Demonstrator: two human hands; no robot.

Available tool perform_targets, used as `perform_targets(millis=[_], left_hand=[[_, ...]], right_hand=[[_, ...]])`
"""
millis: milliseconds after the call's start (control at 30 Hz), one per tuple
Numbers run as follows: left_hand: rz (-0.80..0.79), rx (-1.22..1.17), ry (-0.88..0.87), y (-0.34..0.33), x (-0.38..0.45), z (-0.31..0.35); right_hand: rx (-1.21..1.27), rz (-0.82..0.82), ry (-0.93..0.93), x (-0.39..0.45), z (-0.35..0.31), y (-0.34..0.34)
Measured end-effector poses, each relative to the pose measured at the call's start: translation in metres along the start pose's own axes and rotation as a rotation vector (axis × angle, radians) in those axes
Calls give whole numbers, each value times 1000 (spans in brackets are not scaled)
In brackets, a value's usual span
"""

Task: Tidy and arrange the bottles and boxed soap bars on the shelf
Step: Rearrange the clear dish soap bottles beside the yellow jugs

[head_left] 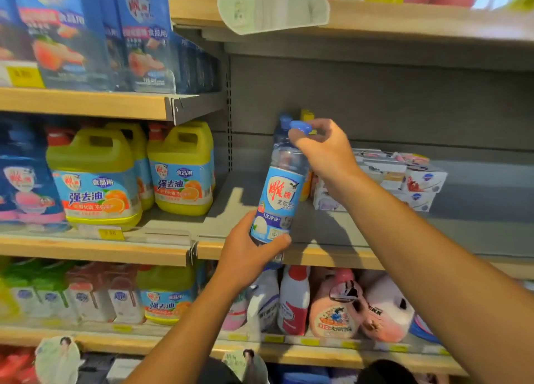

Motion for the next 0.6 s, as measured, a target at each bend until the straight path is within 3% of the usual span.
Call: perform_targets(millis=[67,167,233,367,500,600], left_hand=[[-65,-189,105,-8,-18,-2],[-176,-480,341,-24,-40,-4],[-272,-708,510,-41,-53,0],[-483,-1126,618,-67,-63,25],[-480,-905,586,-63,-61,13],[-255,-641,512,-40,-45,-6]], right_hand=[[42,-80,-131,-11,20,-1],[324,-326,-360,-34,50,-18],[533,-434,-420,-49,58,-26],[758,-441,-503,-67,74,-36],[552,-257,-475,-58,83,-33],[334,-144,-368,-41,81,-19]])
Point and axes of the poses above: each hand's wrist, its own x-axis towards the middle knuckle, its own y-axis out of the back of the hand, z = x × y, the point moved 9 cm from there along x, towards the middle knuckle, and after that the axes turned 8 degrees about -y, right-handed, at the moved point
